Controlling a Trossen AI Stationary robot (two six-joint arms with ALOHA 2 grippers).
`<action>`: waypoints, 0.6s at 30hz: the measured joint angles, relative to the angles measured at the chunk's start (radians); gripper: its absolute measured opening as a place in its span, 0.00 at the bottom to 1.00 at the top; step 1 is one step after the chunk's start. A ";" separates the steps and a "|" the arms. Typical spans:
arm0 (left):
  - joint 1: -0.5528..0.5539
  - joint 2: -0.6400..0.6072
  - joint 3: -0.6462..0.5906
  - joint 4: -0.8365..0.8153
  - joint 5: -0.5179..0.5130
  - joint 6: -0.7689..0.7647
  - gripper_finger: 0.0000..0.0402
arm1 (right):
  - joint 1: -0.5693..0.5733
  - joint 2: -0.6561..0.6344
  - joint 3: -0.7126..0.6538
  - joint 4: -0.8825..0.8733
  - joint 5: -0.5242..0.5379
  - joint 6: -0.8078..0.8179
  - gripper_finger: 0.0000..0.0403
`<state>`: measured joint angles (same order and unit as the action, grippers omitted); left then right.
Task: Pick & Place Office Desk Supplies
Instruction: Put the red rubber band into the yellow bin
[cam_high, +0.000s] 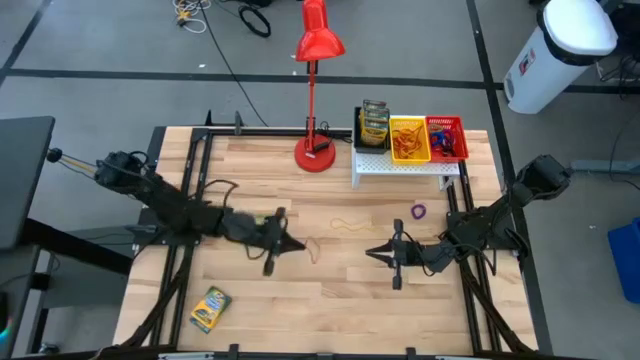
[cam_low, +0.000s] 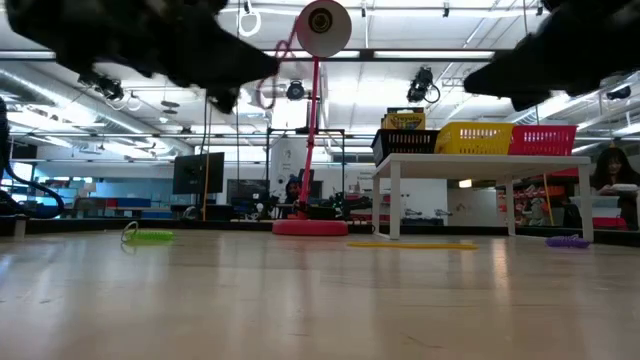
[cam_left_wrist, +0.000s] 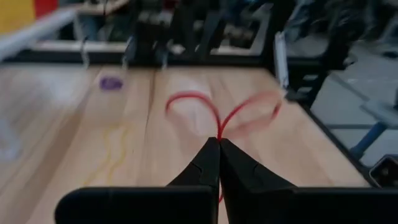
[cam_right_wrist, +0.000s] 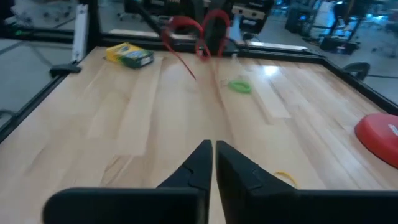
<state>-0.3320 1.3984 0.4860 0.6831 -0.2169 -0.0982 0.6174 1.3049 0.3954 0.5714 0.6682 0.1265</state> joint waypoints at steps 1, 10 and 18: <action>0.034 0.020 0.000 0.048 0.056 0.027 0.01 | -0.013 0.016 0.000 0.027 0.001 0.000 0.09; 0.191 0.299 0.073 0.380 0.322 0.153 0.01 | -0.125 0.184 0.001 0.252 -0.093 0.042 0.34; 0.229 0.437 0.139 0.437 0.332 0.150 0.01 | -0.171 0.286 0.003 0.402 -0.135 -0.004 0.55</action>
<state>-0.1028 1.8358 0.6246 1.1198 0.1156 0.0515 0.4467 1.5907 0.3988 0.9730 0.5331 0.1225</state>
